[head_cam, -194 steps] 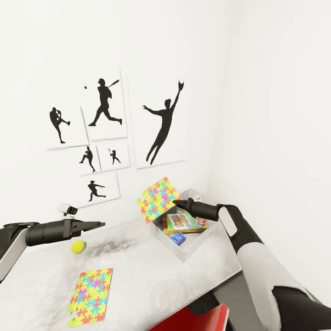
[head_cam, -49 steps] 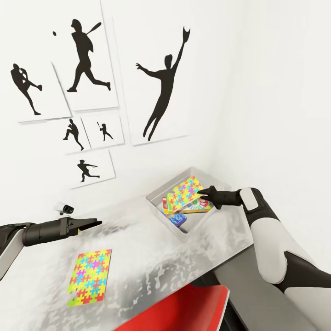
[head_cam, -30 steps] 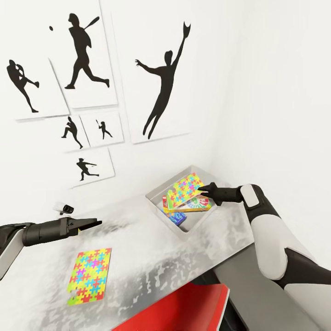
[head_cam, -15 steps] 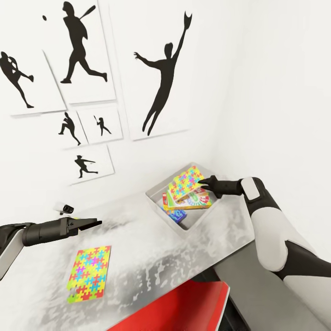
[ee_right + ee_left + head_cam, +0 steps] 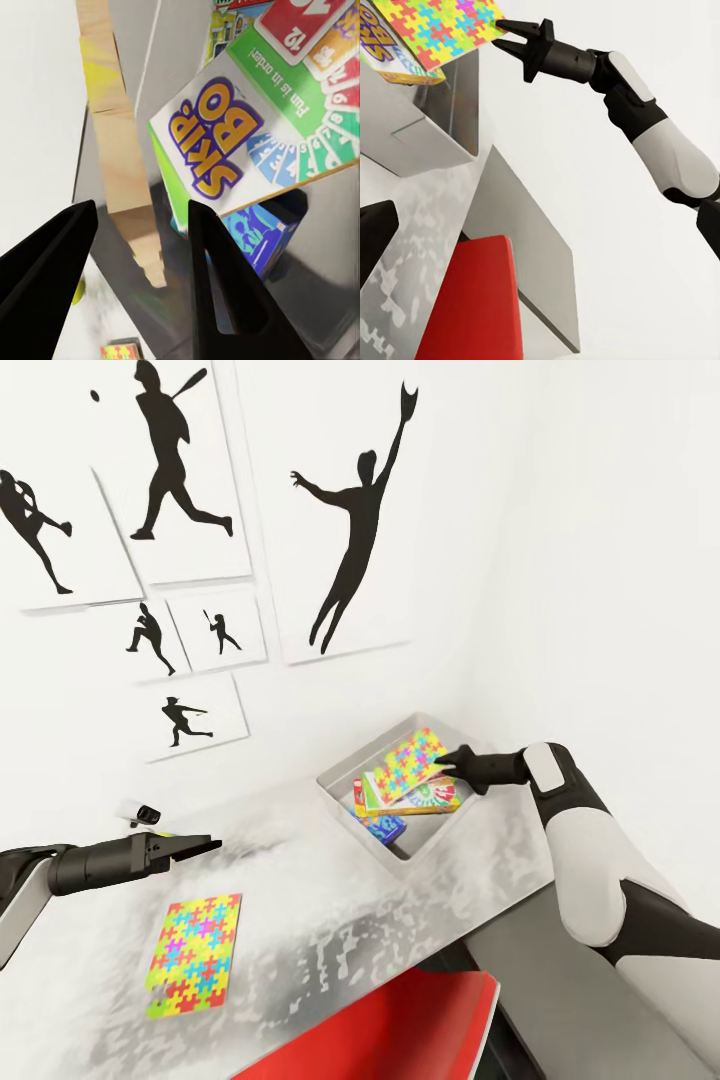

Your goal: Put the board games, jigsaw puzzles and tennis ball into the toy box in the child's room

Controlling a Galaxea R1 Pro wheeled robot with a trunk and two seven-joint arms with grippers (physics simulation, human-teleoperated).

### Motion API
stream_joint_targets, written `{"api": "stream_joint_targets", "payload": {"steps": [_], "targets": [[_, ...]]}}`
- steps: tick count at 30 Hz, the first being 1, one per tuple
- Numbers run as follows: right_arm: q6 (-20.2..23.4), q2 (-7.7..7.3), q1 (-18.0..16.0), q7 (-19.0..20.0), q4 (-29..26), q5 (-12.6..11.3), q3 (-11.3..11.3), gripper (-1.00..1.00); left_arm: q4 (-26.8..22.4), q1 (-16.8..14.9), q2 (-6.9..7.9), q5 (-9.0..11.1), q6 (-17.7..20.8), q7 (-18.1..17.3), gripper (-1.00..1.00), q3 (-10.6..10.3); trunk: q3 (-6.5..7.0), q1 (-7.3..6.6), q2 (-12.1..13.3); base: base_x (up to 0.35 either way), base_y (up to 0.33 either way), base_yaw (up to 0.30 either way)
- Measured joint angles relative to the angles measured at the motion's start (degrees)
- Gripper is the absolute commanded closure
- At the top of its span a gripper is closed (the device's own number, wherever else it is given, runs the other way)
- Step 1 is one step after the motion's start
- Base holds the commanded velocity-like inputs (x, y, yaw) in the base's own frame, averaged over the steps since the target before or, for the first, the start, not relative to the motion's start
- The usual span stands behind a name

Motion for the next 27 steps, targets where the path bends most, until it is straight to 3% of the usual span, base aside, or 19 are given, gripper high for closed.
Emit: {"api": "stream_joint_targets", "payload": {"steps": [22,23,27], "targets": [[-0.08,0.25,-0.93,-0.51,0.02,-0.02,0.17,1.00,0.00,0.00,-0.06,0.00,-0.07,0.00,-1.00,-0.09,0.00,0.00,0.00,0.000,0.000,0.000],[-0.09,0.25,-1.01,-0.51,0.00,-0.01,0.20,-1.00,0.00,0.00,-0.07,0.00,-0.08,0.00,-1.00,-0.09,0.00,0.00,0.00,0.000,0.000,0.000],[-0.14,0.19,-1.15,-0.51,-0.05,0.13,0.25,-1.00,0.00,0.00,-0.09,0.00,-0.09,0.00,-1.00,-0.09,0.00,0.00,0.00,0.000,0.000,0.000]]}}
